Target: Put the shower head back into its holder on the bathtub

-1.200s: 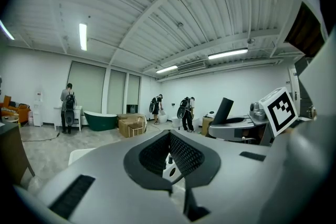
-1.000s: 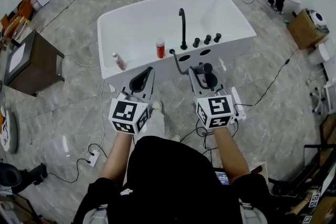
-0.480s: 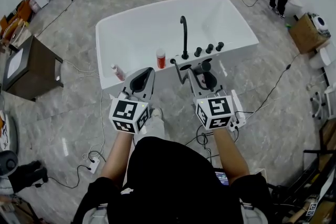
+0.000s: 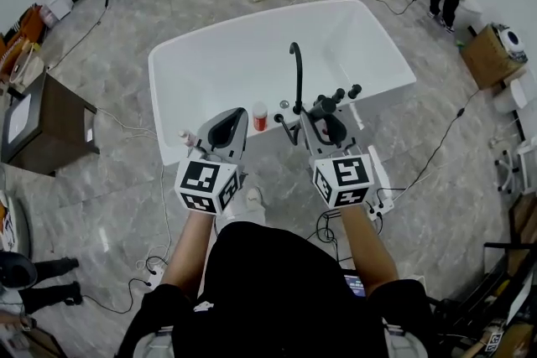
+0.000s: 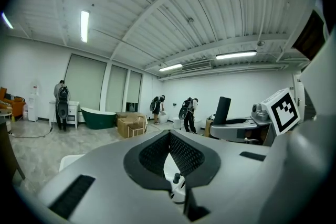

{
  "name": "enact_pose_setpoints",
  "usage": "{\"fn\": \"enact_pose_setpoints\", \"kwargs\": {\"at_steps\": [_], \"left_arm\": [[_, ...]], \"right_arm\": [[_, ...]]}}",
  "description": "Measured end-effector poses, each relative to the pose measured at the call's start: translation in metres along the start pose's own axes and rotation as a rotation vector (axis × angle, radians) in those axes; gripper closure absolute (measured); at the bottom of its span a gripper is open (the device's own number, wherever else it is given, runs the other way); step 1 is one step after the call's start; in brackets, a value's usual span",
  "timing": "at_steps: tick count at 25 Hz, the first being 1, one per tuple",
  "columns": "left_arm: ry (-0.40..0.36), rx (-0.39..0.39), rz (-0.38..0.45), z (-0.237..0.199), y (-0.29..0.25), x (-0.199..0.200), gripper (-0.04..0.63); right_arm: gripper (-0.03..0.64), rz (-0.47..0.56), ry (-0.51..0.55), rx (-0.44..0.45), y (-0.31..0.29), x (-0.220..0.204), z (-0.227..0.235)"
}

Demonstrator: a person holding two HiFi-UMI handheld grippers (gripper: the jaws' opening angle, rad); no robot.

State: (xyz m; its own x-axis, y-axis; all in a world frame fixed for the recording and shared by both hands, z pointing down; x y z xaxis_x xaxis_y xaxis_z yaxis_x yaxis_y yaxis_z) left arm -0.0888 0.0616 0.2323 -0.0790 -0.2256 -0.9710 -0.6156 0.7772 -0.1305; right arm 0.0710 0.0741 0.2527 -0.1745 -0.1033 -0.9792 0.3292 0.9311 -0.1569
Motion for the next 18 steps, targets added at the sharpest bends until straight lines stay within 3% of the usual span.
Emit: {"fn": "enact_pose_setpoints", "kwargs": {"at_steps": [18], "left_arm": [[0.05,-0.073,-0.061,-0.101,-0.087,0.006,0.58]], "right_arm": [[0.48,-0.082,-0.025,-0.07,-0.12,-0.007,0.011]]}}
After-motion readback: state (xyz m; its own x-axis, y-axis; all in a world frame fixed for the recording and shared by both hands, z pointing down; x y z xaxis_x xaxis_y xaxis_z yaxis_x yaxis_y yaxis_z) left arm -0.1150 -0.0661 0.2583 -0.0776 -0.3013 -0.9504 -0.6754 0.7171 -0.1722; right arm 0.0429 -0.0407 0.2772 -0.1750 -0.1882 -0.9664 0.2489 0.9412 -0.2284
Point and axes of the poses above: the fingertips, and each gripper's own axes: y backward along the fingers, z to its right, x out of its top, the point moved 2 cm from there along y, backward along the fingers, and after that the axes turned 7 degrees about y, right-handed, at the moved point
